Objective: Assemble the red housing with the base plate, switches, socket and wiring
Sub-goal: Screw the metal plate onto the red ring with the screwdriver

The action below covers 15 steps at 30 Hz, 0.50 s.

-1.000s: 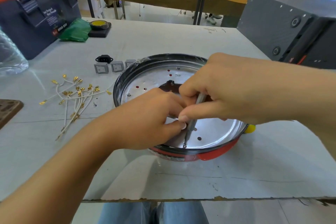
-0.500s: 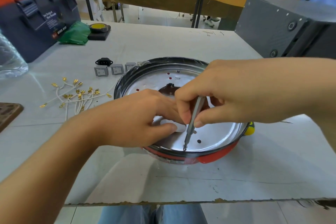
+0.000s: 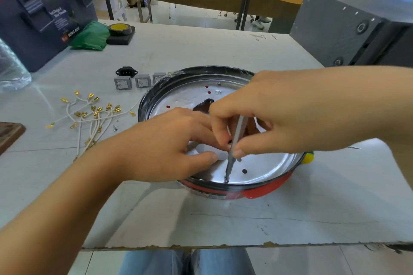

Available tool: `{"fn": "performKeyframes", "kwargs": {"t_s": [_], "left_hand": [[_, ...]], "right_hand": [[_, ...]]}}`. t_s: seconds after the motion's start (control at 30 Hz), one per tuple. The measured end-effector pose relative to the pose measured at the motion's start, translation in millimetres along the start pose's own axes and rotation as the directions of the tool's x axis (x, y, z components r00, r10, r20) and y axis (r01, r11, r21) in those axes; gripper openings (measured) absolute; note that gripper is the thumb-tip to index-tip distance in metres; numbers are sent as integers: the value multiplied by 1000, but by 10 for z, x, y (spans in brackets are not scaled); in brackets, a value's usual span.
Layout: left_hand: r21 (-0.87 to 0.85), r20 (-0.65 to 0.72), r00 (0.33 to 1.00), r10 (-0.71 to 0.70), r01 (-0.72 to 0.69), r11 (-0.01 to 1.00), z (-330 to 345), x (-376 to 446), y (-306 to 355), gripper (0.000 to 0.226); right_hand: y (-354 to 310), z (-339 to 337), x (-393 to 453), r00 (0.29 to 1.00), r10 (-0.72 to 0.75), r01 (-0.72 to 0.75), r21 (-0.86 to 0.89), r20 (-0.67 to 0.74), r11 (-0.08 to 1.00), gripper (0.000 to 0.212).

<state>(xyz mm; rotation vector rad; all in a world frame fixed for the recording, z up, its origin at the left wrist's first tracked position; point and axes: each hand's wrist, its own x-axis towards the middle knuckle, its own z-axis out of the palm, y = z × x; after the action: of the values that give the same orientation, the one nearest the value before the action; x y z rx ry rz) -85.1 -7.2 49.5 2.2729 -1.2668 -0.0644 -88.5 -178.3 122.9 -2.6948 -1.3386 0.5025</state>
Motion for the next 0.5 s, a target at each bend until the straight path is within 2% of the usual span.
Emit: {"fn": "performKeyframes", "kwargs": {"t_s": [0.03, 0.13, 0.2, 0.27, 0.4, 0.5], "left_hand": [[-5, 5, 1000, -3, 3, 1000, -2, 1, 10, 37], [-10, 3, 1000, 4, -4, 1000, -7, 1, 6, 39], [0, 14, 1000, 2, -2, 1000, 7, 0, -23, 25], [6, -2, 1000, 11, -11, 1000, 17, -3, -41, 18], [21, -18, 1000, 16, -16, 1000, 21, 5, -26, 26], [17, -15, 1000, 0, 0, 1000, 29, 6, -23, 25]], "right_hand": [[10, -13, -14, 1000, -3, 2, 24, 27, 1000, 5], [52, -34, -24, 999, -28, 27, 73, 22, 997, 9], [98, 12, -2, 1000, -28, 29, 102, -14, 994, 4], [132, 74, 38, 998, 11, -3, 126, -68, 992, 14], [170, 164, 123, 993, 10, -23, -112, -114, 993, 25], [175, 184, 121, 986, 37, -54, -102, -163, 993, 19]]}}
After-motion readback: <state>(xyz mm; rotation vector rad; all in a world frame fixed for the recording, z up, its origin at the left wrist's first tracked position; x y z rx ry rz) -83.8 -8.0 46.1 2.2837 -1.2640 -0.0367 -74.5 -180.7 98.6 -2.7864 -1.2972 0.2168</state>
